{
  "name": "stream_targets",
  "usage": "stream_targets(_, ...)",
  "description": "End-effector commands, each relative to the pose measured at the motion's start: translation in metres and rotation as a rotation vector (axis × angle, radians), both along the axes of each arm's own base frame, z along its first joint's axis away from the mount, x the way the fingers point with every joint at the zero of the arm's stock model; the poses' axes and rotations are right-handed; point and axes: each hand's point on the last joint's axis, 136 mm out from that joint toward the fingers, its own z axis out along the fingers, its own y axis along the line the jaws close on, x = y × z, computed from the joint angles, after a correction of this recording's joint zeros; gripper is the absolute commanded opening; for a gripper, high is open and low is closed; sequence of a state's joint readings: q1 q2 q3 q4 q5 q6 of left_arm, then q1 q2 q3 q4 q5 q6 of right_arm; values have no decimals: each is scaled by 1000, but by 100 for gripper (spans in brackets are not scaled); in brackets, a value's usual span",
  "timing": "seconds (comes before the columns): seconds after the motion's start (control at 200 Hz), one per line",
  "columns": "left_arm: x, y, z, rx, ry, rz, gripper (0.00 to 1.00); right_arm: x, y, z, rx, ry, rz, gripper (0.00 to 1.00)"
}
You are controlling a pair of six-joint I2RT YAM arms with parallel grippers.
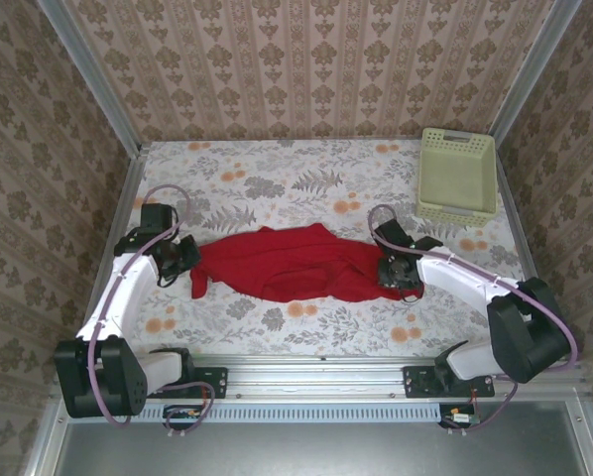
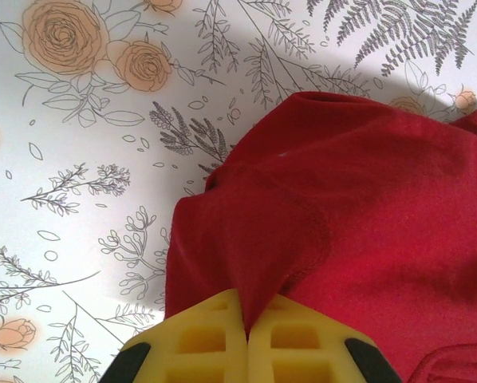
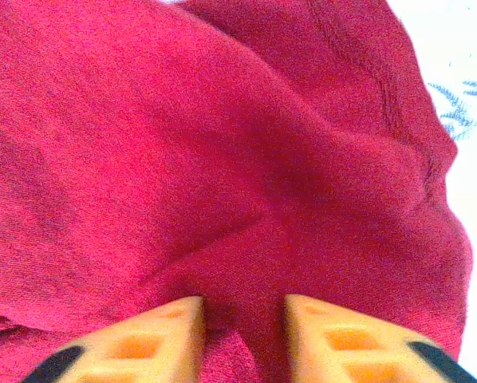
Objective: Fold the inside-out t-shirt
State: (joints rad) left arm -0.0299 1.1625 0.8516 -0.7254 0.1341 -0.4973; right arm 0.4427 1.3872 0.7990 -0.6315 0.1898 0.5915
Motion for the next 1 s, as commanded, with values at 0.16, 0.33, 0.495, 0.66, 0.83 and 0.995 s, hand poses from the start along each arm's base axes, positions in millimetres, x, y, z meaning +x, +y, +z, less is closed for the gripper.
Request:
stream_targets(0.16, 7, -4, 116, -21, -285, -27, 0, 12, -40, 176, -84, -409, -14, 0)
stream_targets(0.33, -8, -6, 234, -30, -586, -50, 0, -20, -61, 316, -6, -741, -16, 0)
stream_targets(0.495, -49, -12, 335, -53, -861, -88, 0, -68, -68, 419, 131, -999, 28, 0)
stream_targets(0.66, -99, -20, 405, -79, -1071, -140, 0, -114, -71, 485, 259, -1179, 87, 0)
stream_targets(0.83, -110, -32, 421, -165, -1158, -183, 0, -129, -77, 525, 292, -1294, 78, 0)
stream_targets(0.995, -61, -30, 398, -187, -1050, -135, 0, -87, -90, 530, 165, -1291, -62, 0)
